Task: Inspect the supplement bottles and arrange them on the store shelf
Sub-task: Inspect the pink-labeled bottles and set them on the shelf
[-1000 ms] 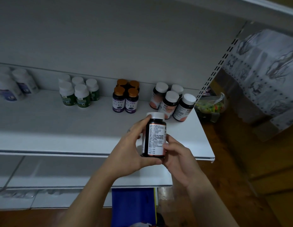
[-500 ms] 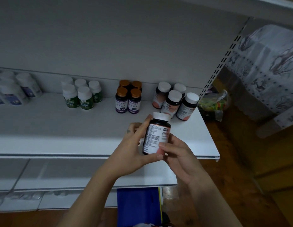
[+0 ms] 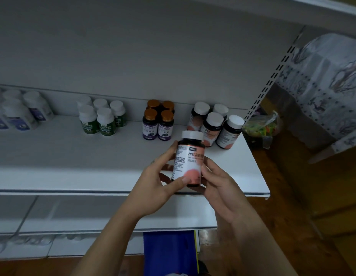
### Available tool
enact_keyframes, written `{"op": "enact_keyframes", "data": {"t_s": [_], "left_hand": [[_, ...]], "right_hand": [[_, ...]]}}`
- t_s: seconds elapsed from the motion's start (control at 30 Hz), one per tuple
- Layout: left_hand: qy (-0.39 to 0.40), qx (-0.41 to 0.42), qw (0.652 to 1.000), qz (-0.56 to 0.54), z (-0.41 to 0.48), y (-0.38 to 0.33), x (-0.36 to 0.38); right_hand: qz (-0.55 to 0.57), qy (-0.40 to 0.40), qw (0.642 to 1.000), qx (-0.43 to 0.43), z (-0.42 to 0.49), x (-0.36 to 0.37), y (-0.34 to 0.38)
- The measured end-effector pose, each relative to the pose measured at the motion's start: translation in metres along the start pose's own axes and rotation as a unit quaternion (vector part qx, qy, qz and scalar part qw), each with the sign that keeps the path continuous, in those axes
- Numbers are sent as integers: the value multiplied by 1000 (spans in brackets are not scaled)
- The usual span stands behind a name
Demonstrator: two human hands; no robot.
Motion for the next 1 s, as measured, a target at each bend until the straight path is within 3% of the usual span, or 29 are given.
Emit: {"op": "enact_keyframes", "data": {"t_s": [0.17,0.73,1.0], "left_hand": [[15,-11,1000,-4,2,3,2],[-3,-19,998,60,7,8,10],[-32,-46,998,-3,5,11,8]], "right_hand": [[56,31,998,7,-1,7,3],[-22,2,1000,-17,-2,-11,9],[-43,-24,999,5,1,-24,7]]}}
Point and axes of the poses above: each hand's wrist, its own z-axis towards the middle knuckle, its own x-axis out of the palm, y = z × x, the point moved 9 cm from there along z, towards the middle knuckle, and after that the axes turned 8 degrees about -x, right-handed, at the moved point
